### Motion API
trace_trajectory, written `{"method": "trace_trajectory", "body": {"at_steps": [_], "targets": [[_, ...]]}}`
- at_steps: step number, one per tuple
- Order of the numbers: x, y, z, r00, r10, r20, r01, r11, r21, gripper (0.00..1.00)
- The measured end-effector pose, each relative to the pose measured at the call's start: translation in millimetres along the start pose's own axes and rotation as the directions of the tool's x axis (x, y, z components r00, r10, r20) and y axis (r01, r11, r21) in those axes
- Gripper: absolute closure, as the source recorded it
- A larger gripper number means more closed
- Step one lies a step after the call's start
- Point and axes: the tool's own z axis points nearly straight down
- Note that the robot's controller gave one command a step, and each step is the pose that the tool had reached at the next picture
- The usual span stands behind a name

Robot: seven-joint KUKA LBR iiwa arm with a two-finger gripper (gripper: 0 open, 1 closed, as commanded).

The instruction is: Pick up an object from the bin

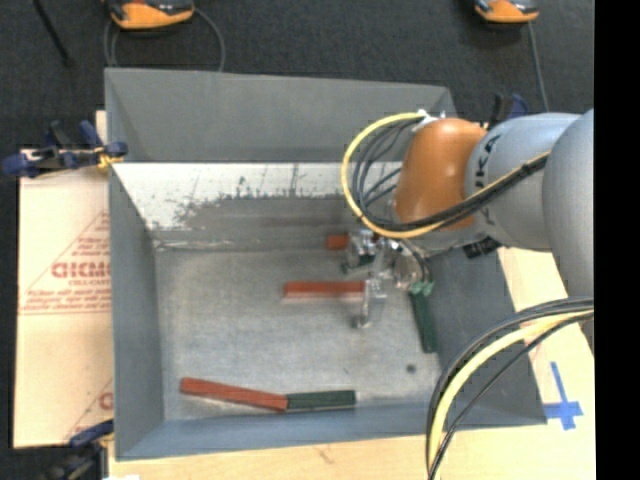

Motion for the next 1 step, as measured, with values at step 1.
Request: {"method": "trace_trajectory", "body": {"at_steps": [1], "targets": [[-2.5,-1.7,-3.3,1.0,-0.002,0.006,0.002,1.0,0.002,1.0]]}}
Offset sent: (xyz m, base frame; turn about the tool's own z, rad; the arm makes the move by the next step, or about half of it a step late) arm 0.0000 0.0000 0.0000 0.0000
